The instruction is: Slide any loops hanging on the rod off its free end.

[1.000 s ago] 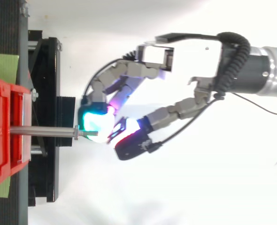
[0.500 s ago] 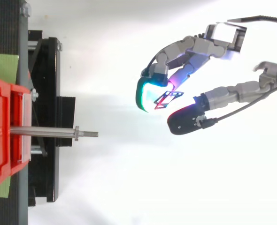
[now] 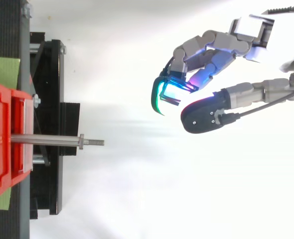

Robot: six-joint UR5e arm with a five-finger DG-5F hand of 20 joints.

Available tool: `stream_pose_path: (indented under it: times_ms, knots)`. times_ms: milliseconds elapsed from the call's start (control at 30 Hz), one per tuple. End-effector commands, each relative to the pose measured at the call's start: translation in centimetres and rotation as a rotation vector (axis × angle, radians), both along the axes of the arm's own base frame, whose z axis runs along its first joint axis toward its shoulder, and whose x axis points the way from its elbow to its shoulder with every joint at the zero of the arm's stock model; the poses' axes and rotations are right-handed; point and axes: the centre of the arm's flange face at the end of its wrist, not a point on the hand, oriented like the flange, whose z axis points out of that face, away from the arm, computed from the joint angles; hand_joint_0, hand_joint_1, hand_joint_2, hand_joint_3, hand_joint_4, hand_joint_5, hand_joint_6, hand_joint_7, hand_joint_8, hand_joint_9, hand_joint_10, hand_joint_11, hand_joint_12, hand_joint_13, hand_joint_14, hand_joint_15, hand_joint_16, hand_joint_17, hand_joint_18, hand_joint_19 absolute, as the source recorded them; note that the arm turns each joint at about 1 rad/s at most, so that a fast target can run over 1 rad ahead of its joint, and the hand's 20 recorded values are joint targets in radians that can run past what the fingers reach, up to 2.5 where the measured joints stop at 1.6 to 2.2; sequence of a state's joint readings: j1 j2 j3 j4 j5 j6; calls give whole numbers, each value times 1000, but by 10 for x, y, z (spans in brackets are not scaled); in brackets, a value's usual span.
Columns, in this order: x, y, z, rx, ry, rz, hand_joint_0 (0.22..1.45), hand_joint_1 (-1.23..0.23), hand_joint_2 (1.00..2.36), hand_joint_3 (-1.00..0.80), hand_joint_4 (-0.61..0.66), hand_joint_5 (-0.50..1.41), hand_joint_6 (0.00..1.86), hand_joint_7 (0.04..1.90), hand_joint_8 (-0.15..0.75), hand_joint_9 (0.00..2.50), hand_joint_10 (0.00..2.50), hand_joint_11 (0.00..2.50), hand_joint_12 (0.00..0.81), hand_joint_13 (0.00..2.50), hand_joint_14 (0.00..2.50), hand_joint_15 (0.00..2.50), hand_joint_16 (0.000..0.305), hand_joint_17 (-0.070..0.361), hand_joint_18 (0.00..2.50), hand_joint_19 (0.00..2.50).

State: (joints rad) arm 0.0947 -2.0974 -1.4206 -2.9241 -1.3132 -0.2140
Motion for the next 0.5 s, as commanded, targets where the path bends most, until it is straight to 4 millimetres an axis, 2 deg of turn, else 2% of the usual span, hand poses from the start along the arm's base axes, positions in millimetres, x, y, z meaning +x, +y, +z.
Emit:
stream_pose_path:
  times_ms: [0,300,467]
  knots:
    - [-1,1,5,9,34,1,593,-575,1008,-408,148,-89,832,961,263,961,9,257,322,525,7,192,46,104,425,296]
    - [0,4,13,24,28,0,581,-552,1005,-432,147,-89,788,962,269,959,9,262,328,528,8,194,46,104,431,298]
    - [2,4,22,24,40,0,602,-554,1011,-375,145,-91,823,979,269,992,10,294,329,536,9,197,46,103,433,296]
